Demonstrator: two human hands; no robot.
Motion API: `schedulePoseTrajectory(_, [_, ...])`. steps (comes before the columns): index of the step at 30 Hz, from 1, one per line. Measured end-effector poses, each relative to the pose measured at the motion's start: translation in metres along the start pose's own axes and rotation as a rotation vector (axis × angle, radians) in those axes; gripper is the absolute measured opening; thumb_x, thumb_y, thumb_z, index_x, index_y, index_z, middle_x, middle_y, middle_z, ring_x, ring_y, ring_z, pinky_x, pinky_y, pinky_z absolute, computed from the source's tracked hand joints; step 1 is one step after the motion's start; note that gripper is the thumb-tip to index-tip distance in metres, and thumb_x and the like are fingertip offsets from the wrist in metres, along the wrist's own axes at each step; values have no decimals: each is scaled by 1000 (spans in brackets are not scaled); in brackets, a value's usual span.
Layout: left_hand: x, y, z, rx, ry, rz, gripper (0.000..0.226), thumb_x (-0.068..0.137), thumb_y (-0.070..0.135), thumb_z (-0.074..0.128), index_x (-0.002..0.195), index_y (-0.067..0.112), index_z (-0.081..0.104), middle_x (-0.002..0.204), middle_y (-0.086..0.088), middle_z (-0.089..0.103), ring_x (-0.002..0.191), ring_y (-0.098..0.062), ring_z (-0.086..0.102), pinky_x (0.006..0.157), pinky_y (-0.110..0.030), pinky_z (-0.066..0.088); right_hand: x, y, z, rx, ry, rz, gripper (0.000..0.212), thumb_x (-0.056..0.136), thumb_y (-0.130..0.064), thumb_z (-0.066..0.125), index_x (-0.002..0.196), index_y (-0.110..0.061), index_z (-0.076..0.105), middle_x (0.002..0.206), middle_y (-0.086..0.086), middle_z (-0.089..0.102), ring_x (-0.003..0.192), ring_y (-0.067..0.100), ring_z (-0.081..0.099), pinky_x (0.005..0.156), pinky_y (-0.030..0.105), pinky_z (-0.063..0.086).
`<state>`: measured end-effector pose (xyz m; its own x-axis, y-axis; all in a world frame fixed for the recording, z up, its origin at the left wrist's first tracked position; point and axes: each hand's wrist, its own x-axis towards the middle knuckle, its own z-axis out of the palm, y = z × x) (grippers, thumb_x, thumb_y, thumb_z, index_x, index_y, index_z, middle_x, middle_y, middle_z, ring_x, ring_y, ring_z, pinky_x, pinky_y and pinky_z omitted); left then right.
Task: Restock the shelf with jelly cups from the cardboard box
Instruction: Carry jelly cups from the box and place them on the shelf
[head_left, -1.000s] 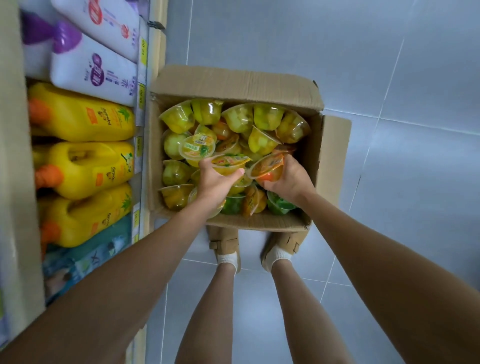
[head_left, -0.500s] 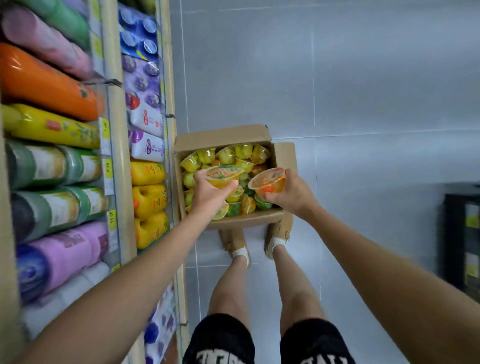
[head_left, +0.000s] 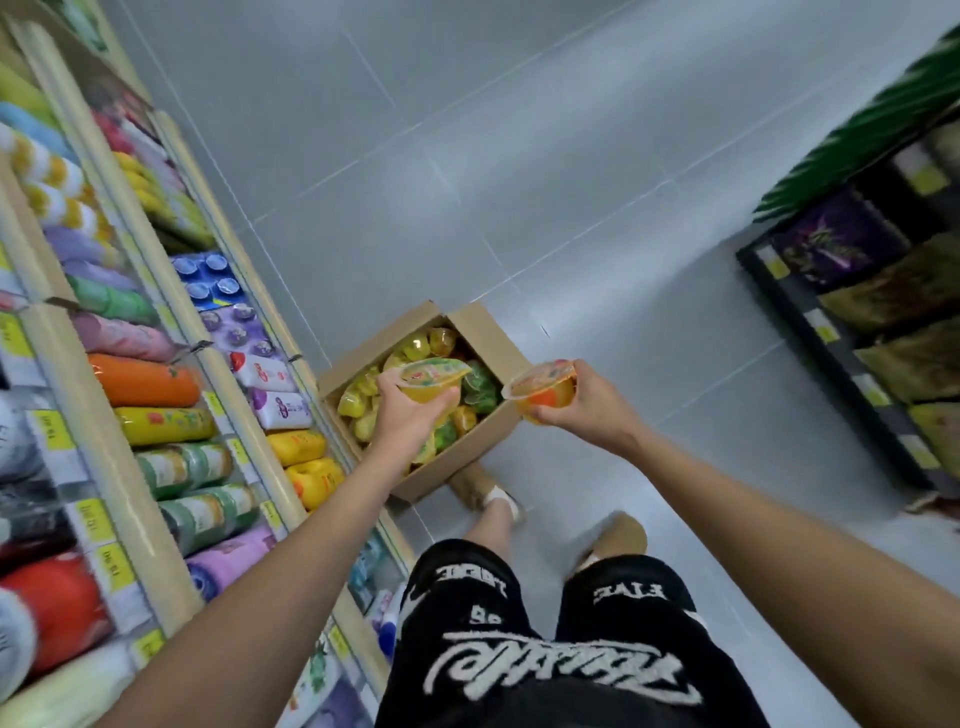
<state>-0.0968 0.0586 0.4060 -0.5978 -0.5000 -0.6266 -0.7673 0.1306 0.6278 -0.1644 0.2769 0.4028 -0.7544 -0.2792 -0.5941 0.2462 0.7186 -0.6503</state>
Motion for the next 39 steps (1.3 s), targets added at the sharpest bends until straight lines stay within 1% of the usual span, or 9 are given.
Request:
schedulePoseTrajectory(3, [-35, 13, 39, 22, -63, 69, 70, 77, 22, 79, 130, 10, 35, 117, -1, 48, 102, -13, 49, 81, -23, 39, -38, 37, -28, 57, 67, 43, 68, 69, -37, 81, 124, -12, 51, 112, 0, 61, 100, 17, 59, 84, 32, 51])
schedulePoseTrajectory(6, [-71, 19, 88, 38, -110, 127, 69, 75, 19, 81, 128, 8, 38, 116, -4, 51, 102, -15, 53, 85, -24, 44, -79, 81, -56, 135, 140, 84, 65, 68, -34, 83, 122, -12, 53, 109, 0, 63, 97, 16, 61, 77, 24, 48])
schedulePoseTrajectory(12, [-160, 50, 197, 44, -216, 274, 66, 74, 18, 81, 124, 6, 41, 108, -3, 54, 93, -16, 55, 62, -8, 42, -175, 167, -137, 275, 338, 134, 67, 53, -50, 78, 110, -22, 58, 102, -6, 67, 95, 13, 65, 80, 27, 53])
schedulePoseTrajectory(19, [-274, 125, 321, -18, -425, 484, 60, 73, 19, 82, 116, 9, 41, 107, -4, 56, 90, -15, 57, 73, -25, 46, -286, 230, -265, 353, 646, 92, 60, 72, -35, 81, 119, -17, 49, 107, -4, 57, 93, 12, 55, 65, 17, 43])
schedulePoseTrajectory(23, [-346, 180, 375, -67, -522, 562, 60, 76, 24, 79, 118, 13, 37, 99, 5, 51, 86, -8, 53, 76, -27, 46, -339, 248, -335, 339, 796, 43, 59, 72, -37, 81, 117, -18, 48, 109, -3, 56, 96, 12, 54, 72, 21, 42])
schedulePoseTrajectory(27, [-405, 237, 421, -107, -618, 686, 80, 64, 38, 85, 127, 14, 42, 117, -2, 57, 103, -16, 59, 87, -33, 53, -384, 260, -400, 365, 932, 10, 67, 75, -38, 79, 129, -16, 45, 115, -2, 53, 101, 14, 52, 71, 19, 45])
schedulePoseTrajectory(33, [-482, 319, 472, -116, -722, 888, 75, 79, 32, 77, 136, 15, 32, 119, 2, 46, 101, -10, 49, 64, -11, 40, -439, 270, -488, 372, 1121, -14, 66, 79, -37, 76, 131, -14, 43, 115, -1, 51, 96, 12, 50, 60, 12, 42])
schedulePoseTrajectory(36, [-511, 357, 496, -114, -759, 991, 71, 80, 28, 77, 134, 15, 33, 116, 3, 46, 98, -8, 49, 56, -6, 41, -458, 274, -527, 356, 1237, -30, 64, 80, -35, 76, 131, -12, 45, 116, -2, 51, 99, 11, 48, 71, 17, 40])
schedulePoseTrajectory(39, [-536, 398, 520, -131, -785, 1077, 73, 77, 31, 78, 134, 16, 34, 116, 4, 49, 103, -10, 52, 69, -9, 41, -470, 275, -566, 387, 1321, -57, 61, 81, -32, 76, 130, -12, 46, 111, -4, 51, 99, 12, 52, 73, 18, 42])
